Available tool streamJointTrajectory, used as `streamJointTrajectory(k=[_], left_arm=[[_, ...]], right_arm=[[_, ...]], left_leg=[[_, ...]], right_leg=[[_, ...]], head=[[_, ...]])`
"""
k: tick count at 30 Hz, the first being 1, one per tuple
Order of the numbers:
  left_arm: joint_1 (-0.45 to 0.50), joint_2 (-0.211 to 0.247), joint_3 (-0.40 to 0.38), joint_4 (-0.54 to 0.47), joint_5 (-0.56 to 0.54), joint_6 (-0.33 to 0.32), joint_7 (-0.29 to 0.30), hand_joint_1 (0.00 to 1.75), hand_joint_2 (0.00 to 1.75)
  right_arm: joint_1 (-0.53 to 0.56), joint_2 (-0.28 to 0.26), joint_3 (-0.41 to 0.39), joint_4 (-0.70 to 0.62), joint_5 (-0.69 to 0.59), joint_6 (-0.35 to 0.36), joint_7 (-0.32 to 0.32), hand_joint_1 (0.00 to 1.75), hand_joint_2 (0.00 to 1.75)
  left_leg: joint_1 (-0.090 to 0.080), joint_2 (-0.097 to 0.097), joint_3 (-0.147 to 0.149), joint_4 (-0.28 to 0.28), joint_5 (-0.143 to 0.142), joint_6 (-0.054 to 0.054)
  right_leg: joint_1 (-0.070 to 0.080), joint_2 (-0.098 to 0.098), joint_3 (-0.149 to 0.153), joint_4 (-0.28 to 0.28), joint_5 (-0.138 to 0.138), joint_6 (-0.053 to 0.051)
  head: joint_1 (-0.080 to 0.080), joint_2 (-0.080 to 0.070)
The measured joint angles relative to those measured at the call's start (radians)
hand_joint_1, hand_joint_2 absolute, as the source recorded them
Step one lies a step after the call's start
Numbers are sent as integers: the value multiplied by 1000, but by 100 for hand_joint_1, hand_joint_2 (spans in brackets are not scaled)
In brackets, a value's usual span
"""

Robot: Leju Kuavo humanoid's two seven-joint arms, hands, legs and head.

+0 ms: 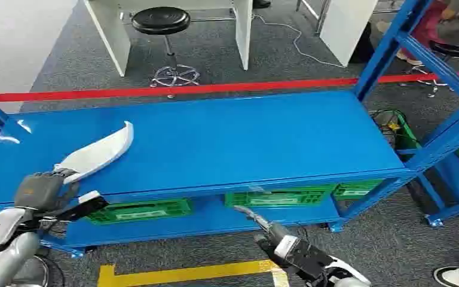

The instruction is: Take the parts from the cabinet and place them on the table.

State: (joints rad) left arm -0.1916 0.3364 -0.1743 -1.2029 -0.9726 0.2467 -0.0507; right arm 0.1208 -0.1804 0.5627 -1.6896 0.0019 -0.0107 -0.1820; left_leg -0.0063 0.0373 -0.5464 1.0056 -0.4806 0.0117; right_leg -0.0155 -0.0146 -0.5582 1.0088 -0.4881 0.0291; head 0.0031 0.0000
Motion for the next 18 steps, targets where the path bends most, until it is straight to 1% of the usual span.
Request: streamJointTrajectory(k=[2, 3, 4, 6, 7, 8, 9, 12, 13, 16, 18], left_arm=[[21, -12, -2, -64, 90, -93, 32, 175, 175], [45, -20, -11, -158, 187, -170, 61, 175, 175], [63, -22, -23, -229, 277, -215, 65, 175, 175], [82, -26, -46, -340, 513, -285, 39, 175, 175], [91, -25, -52, -386, 638, -310, 12, 175, 175], [104, -20, -50, -426, 717, -325, -8, 175, 175], [122, -11, -48, -470, 774, -338, -32, 175, 175], [155, -3, -47, -578, 873, -370, -94, 175, 175], [163, -1, -47, -604, 896, -380, -107, 175, 175], [194, 12, -45, -690, 945, -409, -118, 175, 175], [210, 16, -44, -726, 960, -417, -118, 175, 175]], right_arm=[[9, 0, -2, -3, 1, -32, 7, 0, 0], [22, 0, -8, -13, 1, -59, 12, 0, 0], [31, -2, -11, -19, 1, -72, 15, 0, 0], [37, -6, -14, -23, -3, -91, 17, 0, 0], [39, -7, -13, -23, -7, -99, 17, 0, 0], [41, -8, -14, -23, -11, -104, 16, 0, 0], [45, -9, -14, -23, -13, -108, 15, 0, 0], [52, -15, -13, -23, -18, -120, 12, 0, 0], [53, -16, -13, -25, -19, -123, 11, 0, 0], [59, -18, -13, -32, -21, -132, 10, 0, 0], [59, -19, -13, -34, -22, -132, 9, 0, 0]], left_leg=[[0, 0, 0, 0, 0, 0], [0, 0, -1, 1, 0, 0], [0, 0, -2, 0, 0, 0], [0, 0, -2, 0, 0, 0], [0, 1, -2, 0, 0, 0], [0, 4, -2, 0, -1, 1], [0, 5, -2, 0, -1, 1], [0, 5, -2, 0, 0, 1], [0, 5, -2, 0, 0, 1], [0, 5, -2, 0, 0, 0], [0, 5, -2, 0, 0, 0]], right_leg=[[0, 0, -1, 0, 0, 0], [0, 0, -1, 0, 0, 0], [0, 0, -1, 0, 0, 0], [-1, 0, -1, 0, 1, 1], [-1, 2, -1, 0, 1, 0], [-1, 5, -2, 0, 1, 1], [0, 5, -2, 0, 1, 0], [0, 3, -3, 0, 1, 0], [0, 3, -2, 0, 1, 0], [0, 5, -3, 0, 1, 0], [0, 5, -3, 0, 1, 0]], head=[[0, 0], [0, 0], [0, 0], [1, 0], [0, 0], [0, 0], [0, 0], [0, 0], [0, 0], [0, 0], [0, 0]])
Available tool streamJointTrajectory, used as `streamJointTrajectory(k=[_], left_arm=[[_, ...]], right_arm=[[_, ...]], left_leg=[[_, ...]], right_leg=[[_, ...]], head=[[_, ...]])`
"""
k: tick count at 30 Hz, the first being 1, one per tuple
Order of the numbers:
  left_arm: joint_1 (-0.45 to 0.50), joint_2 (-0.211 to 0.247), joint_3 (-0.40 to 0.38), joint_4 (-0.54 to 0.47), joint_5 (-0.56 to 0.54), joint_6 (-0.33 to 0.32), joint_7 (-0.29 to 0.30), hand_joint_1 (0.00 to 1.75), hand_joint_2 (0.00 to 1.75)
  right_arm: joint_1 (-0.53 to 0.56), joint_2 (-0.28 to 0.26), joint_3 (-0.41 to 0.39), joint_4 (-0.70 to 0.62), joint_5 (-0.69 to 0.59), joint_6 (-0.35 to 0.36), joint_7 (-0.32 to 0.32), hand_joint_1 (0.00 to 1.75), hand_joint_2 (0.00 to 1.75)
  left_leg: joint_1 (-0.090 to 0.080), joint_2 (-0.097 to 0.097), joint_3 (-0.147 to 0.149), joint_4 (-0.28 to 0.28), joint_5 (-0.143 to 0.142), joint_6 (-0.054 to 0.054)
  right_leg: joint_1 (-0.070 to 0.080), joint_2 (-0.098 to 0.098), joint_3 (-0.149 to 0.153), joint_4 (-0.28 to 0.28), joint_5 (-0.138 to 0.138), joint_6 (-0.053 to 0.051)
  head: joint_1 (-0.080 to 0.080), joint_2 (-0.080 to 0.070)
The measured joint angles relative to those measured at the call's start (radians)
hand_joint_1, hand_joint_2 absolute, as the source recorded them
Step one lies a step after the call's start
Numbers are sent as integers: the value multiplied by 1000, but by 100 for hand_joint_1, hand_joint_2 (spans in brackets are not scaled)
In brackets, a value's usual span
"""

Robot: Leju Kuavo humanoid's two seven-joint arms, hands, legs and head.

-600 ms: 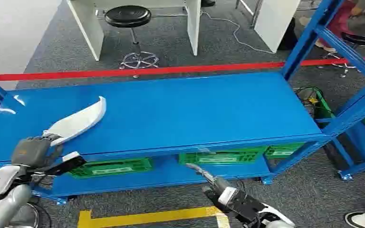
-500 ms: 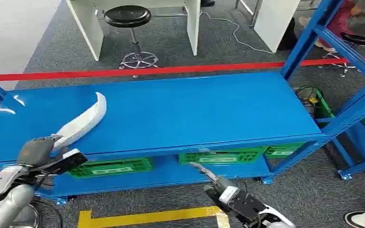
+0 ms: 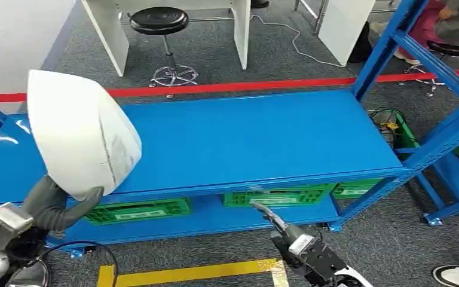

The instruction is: Take the parts from the cabinet and place them on the table.

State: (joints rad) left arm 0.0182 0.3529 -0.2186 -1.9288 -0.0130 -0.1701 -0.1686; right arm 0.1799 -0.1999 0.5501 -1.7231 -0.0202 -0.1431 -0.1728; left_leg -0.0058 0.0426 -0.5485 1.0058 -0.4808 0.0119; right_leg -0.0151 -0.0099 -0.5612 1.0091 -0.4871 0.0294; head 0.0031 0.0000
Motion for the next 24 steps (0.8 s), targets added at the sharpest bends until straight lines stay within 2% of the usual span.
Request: streamJointTrajectory(k=[5, 12, 18, 22, 24], left_arm=[[23, 10, 2, -51, 4, -3, 0, 175, 175], [30, 16, 3, -72, 4, -3, 0, 175, 175], [71, 21, 20, -76, 24, -20, -33, 175, 175], [87, 24, 29, -79, 39, -35, -39, 175, 175], [94, 26, 35, -84, 46, -39, -40, 175, 175]], right_arm=[[0, -1, 0, -3, -1, 0, 0, 0, 0], [0, -1, 1, -5, -1, 0, 0, 0, 0], [15, -6, 2, -5, -3, -3, -19, 0, 0], [15, -7, 3, -5, -5, -5, -23, 0, 0], [16, -7, 3, -5, -5, -5, -24, 0, 0]], left_leg=[[0, 0, 0, 0, 0, 0], [0, 0, 0, 0, 0, 0], [-3, 0, -1, 4, -1, 1], [-5, 0, -4, 8, -3, 5], [-8, 0, -4, 11, 3, 13]], right_leg=[[0, 0, 0, 0, 0, -1], [0, 0, 0, 0, 1, 0], [-3, -1, 0, -1, 3, 1], [-6, -1, 0, -1, 5, 6], [-9, -1, 1, -4, 13, 14]], head=[[0, 0], [0, 0], [0, 0], [0, 0], [0, 0]])
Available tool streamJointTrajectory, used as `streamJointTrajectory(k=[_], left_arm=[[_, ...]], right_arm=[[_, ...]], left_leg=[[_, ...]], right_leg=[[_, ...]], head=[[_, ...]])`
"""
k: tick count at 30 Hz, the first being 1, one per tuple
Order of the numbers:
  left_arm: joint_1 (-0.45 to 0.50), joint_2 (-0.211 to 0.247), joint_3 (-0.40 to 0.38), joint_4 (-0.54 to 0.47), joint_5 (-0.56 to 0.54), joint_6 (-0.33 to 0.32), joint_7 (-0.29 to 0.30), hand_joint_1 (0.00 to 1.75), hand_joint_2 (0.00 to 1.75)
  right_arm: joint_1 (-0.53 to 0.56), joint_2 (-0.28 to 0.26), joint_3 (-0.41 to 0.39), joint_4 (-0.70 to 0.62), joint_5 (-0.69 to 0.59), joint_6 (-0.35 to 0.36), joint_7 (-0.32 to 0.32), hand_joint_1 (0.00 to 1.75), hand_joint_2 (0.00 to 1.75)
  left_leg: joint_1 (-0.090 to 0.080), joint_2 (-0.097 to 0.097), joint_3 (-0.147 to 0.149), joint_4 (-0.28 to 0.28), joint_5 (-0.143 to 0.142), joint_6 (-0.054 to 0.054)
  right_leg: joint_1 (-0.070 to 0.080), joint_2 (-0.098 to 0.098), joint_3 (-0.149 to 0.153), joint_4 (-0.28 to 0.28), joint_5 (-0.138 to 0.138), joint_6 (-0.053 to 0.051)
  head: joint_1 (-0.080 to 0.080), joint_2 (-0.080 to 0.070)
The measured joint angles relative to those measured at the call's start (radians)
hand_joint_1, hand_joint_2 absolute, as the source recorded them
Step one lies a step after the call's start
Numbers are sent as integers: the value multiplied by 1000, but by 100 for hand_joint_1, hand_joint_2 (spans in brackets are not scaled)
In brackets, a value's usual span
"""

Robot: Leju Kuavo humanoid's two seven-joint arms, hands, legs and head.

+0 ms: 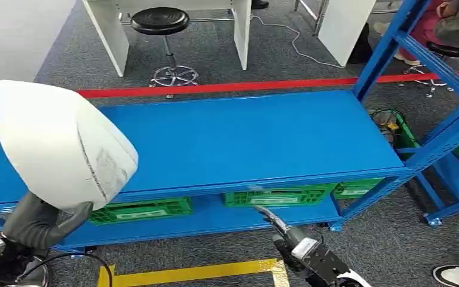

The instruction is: Take the parts from the cabinet and place them on the table.

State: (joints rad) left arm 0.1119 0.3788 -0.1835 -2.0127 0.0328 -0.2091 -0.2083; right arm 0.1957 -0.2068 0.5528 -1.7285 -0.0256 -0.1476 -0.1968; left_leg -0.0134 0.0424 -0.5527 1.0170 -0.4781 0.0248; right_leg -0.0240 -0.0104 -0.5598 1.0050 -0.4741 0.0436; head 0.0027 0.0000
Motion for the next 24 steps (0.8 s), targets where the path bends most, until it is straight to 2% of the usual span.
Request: streamJointTrajectory(k=[1, 2, 3, 4, 6, 7, 8, 9, 10, 11, 12, 13, 15, 16, 17, 18, 19, 20, 21, 22, 23, 24], left_arm=[[1, 1, 3, -3, 3, -2, -1, 175, 175], [1, 1, 5, -5, 7, -4, -2, 175, 175], [0, 1, 5, -6, 9, -6, -2, 175, 175], [1, 1, 8, -8, 10, -10, -2, 175, 175], [7, 0, 8, -8, 13, -16, -2, 175, 175], [9, 0, 8, -8, 16, -19, -2, 175, 175], [11, 0, 8, -8, 19, -22, -2, 175, 175], [12, 0, 8, -8, 21, -26, -2, 175, 175], [13, 0, 9, -8, 21, -27, -1, 175, 175], [13, 0, 9, -8, 22, -29, -1, 175, 175], [14, 0, 10, -8, 23, -29, -1, 175, 175], [14, 0, 11, -10, 24, -29, -1, 175, 175], [15, 1, 12, -10, 24, -29, 1, 175, 175], [17, 1, 13, -10, 24, -29, 2, 175, 175], [18, 2, 13, -10, 24, -29, 2, 175, 175], [20, 2, 16, -10, 27, -30, 2, 175, 175], [24, 4, 18, -10, 28, -31, 3, 175, 175], [25, 5, 22, -10, 30, -31, 4, 175, 175], [25, 5, 24, -10, 30, -33, 5, 175, 175], [27, 5, 24, -10, 31, -34, 5, 175, 175], [29, 5, 26, -10, 31, -35, 5, 175, 175], [30, 5, 26, -10, 32, -36, 5, 175, 175]], right_arm=[[0, 0, 0, 0, 0, 0, 0, 0, 0], [0, -1, 0, 0, 0, -2, -2, 0, 0], [1, -5, 0, 0, 0, -2, -2, 0, 0], [1, -6, 0, 0, 0, -2, -2, 0, 0], [2, -7, 2, 0, -2, -2, -2, 0, 0], [3, -8, 2, 0, -2, -2, -2, 0, 0], [4, -10, 2, 1, -3, -2, -2, 0, 0], [4, -11, 2, 1, -3, -2, -2, 0, 0], [3, -13, 2, 1, -3, -2, -3, 0, 0], [3, -13, 2, 1, -3, -2, -3, 0, 0], [0, -13, 2, 1, -3, -2, -3, 0, 0], [0, -13, 2, 0, -3, -2, -4, 0, 0], [1, -13, 2, 0, -3, -2, -4, 0, 0], [2, -13, 2, 0, -3, -2, -4, 0, 0], [2, -13, 2, 0, -3, -2, -5, 0, 0], [1, -13, 2, 0, -4, 0, -5, 0, 0], [0, -13, 1, 0, -5, 2, -6, 0, 0], [-1, -13, 1, 0, -5, 4, -8, 0, 0], [-1, -13, 1, 0, -5, 6, -11, 0, 0], [0, -13, 1, 0, -5, 9, -15, 0, 0], [1, -13, 1, 0, -6, 11, -18, 0, 0], [0, -13, 1, 0, -7, 12, -23, 0, 0]], left_leg=[[0, 0, 0, -7, 6, 7], [10, 6, 2, -22, 18, 17], [9, 8, -2, -25, 23, 22], [9, 8, -8, -25, 27, 27], [5, 9, -23, -24, 35, 28], [4, 10, -31, -23, 41, 27], [4, 10, -38, -22, 46, 25], [4, 10, -43, -21, 50, 22], [6, 10, -48, -19, 53, 17], [8, 10, -53, -12, 55, 13], [5, 10, -59, -5, 57, 8], [1, 10, -66, 1, 61, 1], [2, 11, -68, 3, 73, -12], [5, 13, -67, 1, 78, -19], [7, 7, -73, 5, 72, -25], [10, -11, -83, 22, 29, -36], [12, -24, -96, 71, -30, -41], [14, -29, -116, 148, -90, -46], [14, -30, -132, 224, -133, -48], [15, -30, -140, 286, -155, -49], [16, -31, -129, 299, -147, -49], [16, -31, -97, 269, -120, -46]], right_leg=[[1, 0, 1, -2, 3, 5], [1, 1, -3, 6, -13, 6], [2, 5, -19, 28, -45, 6], [3, 7, -41, 87, -91, 4], [3, 8, -105, 260, -178, 8], [3, 8, -119, 306, -191, 9], [3, 8, -109, 302, -177, 10], [3, 8, -77, 256, -145, 8], [2, 6, -28, 174, -105, 8], [2, 0, 38, 65, -66, 7], [4, -14, 73, 2, -87, 7], [9, -8, 77, 5, -72, -6], [9, -3, 53, 9, -72, -10], [11, -1, 50, 10, -68, -18], [4, -2, 40, 5, -56, -33], [4, -1, 33, 5, -47, -44], [4, 0, 30, 5, -37, -51], [5, 3, 16, 6, -26, -52], [6, 6, 2, 8, -15, -53], [7, 8, -13, 9, -5, -53], [7, 10, -27, 11, 4, -53], [8, 13, -40, 13, 12, -51]], head=[[0, 0], [1, 0], [2, 0], [4, 0], [3, 0], [3, 0], [3, 0], [3, 0], [3, 0], [3, 0], [3, 0], [4, 0], [2, 0], [2, 0], [5, 0], [3, 0], [0, 0], [-2, 0], [-3, 0], [-2, 0], [-3, 0], [-3, 0]])
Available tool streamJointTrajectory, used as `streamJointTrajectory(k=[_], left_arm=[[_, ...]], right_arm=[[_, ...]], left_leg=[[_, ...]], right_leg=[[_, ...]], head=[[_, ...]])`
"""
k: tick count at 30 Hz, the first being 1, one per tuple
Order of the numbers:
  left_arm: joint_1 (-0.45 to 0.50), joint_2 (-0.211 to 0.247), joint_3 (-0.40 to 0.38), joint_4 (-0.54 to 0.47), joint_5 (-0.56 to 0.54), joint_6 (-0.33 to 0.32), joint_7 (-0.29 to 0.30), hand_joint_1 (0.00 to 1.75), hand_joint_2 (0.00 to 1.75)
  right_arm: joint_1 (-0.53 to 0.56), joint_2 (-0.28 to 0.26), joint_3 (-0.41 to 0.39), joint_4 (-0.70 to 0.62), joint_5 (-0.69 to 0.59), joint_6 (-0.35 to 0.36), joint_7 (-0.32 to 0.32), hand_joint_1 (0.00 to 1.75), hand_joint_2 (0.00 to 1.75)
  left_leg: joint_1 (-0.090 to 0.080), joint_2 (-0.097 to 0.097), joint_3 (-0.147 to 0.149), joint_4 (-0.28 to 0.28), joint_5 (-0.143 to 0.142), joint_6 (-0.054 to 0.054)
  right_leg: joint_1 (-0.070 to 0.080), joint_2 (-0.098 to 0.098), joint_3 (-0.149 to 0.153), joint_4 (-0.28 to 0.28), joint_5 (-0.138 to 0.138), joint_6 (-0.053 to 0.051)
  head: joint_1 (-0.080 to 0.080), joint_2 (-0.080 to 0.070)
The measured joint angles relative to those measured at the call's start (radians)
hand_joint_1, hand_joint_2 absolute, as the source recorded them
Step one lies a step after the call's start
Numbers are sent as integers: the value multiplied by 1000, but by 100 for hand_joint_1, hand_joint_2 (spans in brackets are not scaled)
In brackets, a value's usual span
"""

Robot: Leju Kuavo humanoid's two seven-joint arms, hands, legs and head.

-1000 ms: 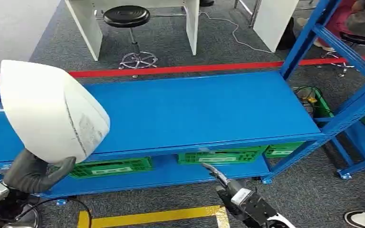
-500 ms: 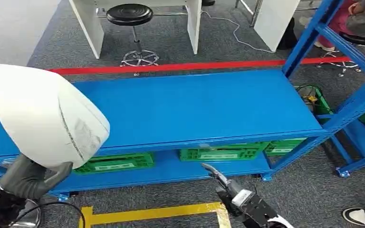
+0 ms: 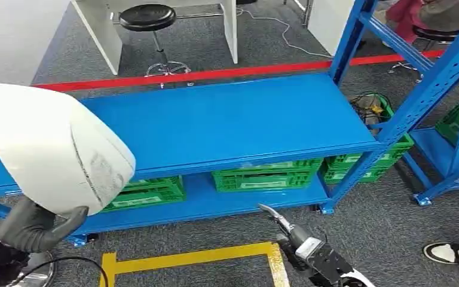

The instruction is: Take the parts from the cabinet and place them on the table.

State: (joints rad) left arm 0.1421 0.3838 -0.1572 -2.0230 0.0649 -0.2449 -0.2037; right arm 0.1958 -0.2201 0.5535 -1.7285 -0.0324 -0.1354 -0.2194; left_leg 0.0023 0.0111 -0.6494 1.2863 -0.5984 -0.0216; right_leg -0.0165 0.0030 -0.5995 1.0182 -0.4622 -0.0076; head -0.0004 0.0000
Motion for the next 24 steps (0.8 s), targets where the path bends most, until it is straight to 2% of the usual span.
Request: streamJointTrajectory(k=[2, 3, 4, 5, 7, 8, 9, 10, 11, 12, 13, 14, 15, 16, 17, 18, 19, 20, 22, 23, 24], left_arm=[[0, 0, 3, 0, 2, 0, 0, 175, 175], [0, 2, 5, -2, 2, 0, 0, 175, 175], [1, 3, 8, -5, 2, 0, 0, 175, 175], [4, 3, 11, -11, 2, 0, -1, 175, 175], [3, 4, 11, -13, 2, 2, 0, 175, 175], [3, 3, 10, -16, 3, 6, 5, 175, 175], [-1, 3, 10, -18, 5, 10, 9, 175, 175], [-4, 2, 9, -20, 6, 13, 15, 175, 175], [-4, 2, 9, -23, 8, 16, 18, 175, 175], [-3, 2, 8, -24, 8, 18, 21, 175, 175], [-3, 1, 7, -24, 8, 19, 21, 175, 175], [-3, 1, 6, -24, 8, 21, 21, 175, 175], [-3, 0, 5, -24, 9, 22, 22, 175, 175], [-3, 0, 5, -24, 9, 24, 22, 175, 175], [-3, 0, 5, -25, 10, 26, 22, 175, 175], [-2, 0, 5, -26, 10, 27, 22, 175, 175], [0, 0, 6, -31, 10, 28, 21, 175, 175], [-1, 0, 7, -35, 10, 30, 21, 175, 175], [-1, 0, 6, -37, 10, 31, 21, 175, 175], [0, 1, 7, -37, 10, 31, 21, 175, 175], [3, 2, 7, -39, 10, 31, 21, 175, 175]], right_arm=[[0, 0, 0, 0, -2, 2, -7, 0, 0], [0, 0, 0, 0, -3, 2, -11, 0, 0], [0, 0, 0, 0, -3, 3, -14, 0, 0], [2, 0, 0, 0, -4, 3, -19, 0, 0], [2, 0, 0, -1, -8, 3, -26, 0, 0], [3, 0, 0, -3, -9, 3, -26, 0, 0], [3, 0, -2, -5, -12, 3, -27, 0, 0], [2, 0, -3, -6, -14, 4, -27, 0, 0], [2, 0, -6, -8, -15, 4, -26, 0, 0], [1, 0, -6, -8, -16, 5, -26, 0, 0], [2, 0, -6, -8, -16, 7, -26, 0, 0], [2, 0, -7, -8, -17, 7, -26, 0, 0], [2, 0, -8, -8, -17, 7, -26, 0, 0], [2, 0, -9, -8, -18, 7, -26, 0, 0], [2, 0, -10, -8, -19, 8, -26, 0, 0], [2, 0, -10, -8, -19, 9, -26, 0, 0], [-1, 0, -11, -10, -20, 10, -25, 0, 0], [-1, 0, -11, -14, -20, 10, -25, 0, 0], [-1, 0, -11, -14, -20, 10, -24, 0, 0], [2, 0, -11, -14, -21, 10, -23, 0, 0], [1, 0, -11, -14, -21, 12, -23, 0, 0]], left_leg=[[-1, -3, 111, -161, 66, 11], [-2, -13, 169, -251, 75, 20], [-5, -21, 202, -309, 51, 26], [-7, -21, 197, -311, 57, 23], [-15, -20, 187, -309, 69, 33], [-14, -15, 181, -320, 84, 40], [-6, -3, 175, -326, 99, 47], [-6, -4, 159, -327, 111, 58], [-6, -2, 143, -324, 122, 60], [-7, 1, 126, -322, 134, 62], [-9, 3, 108, -320, 147, 63], [-10, 5, 89, -317, 159, 62], [-10, 7, 70, -313, 169, 60], [-11, 9, 52, -307, 178, 58], [-10, 10, 33, -299, 188, 54], [-10, 10, 24, -291, 195, 50], [-16, 10, 13, -283, 200, 44], [-16, 12, 7, -276, 210, 40], [-11, 13, 4, -283, 233, 33], [-12, 12, 2, -286, 243, 26], [-7, 5, -9, -281, 224, 20]], right_leg=[[1, 6, -18, 3, 14, 4], [1, 9, -23, 4, 21, 7], [4, 11, -30, 4, 29, 15], [1, 11, -31, 0, 40, 22], [-4, 13, -32, -8, 58, 36], [0, 17, -34, -12, 68, 43], [-2, 16, -41, 2, 38, 43], [-1, 9, -63, 40, -23, 46], [-2, 7, -86, 114, -93, 50], [-2, 5, -103, 190, -143, 53], [-2, 5, -114, 260, -171, 56], [-2, 5, -113, 298, -164, 58], [-2, 5, -93, 298, -129, 58], [-2, 4, -59, 266, -88, 57], [-2, 2, 3, 191, -53, 54], [-2, -2, 66, 108, -53, 51], [0, -8, 137, 9, -95, 49], [1, -6, 169, -48, -115, 44], [8, -4, 144, -37, -104, 38], [6, -5, 134, -42, -92, 28], [0, -10, 123, -44, -80, 19]], head=[[0, 0], [0, 0], [2, 0], [1, 0], [-2, 0], [-1, 0], [-1, 0], [3, 0], [7, 0], [7, 0], [7, 0], [8, 0], [7, 0], [7, 0], [7, 0], [8, 0], [8, 0], [4, 0], [6, 0], [6, 0], [8, 0]])
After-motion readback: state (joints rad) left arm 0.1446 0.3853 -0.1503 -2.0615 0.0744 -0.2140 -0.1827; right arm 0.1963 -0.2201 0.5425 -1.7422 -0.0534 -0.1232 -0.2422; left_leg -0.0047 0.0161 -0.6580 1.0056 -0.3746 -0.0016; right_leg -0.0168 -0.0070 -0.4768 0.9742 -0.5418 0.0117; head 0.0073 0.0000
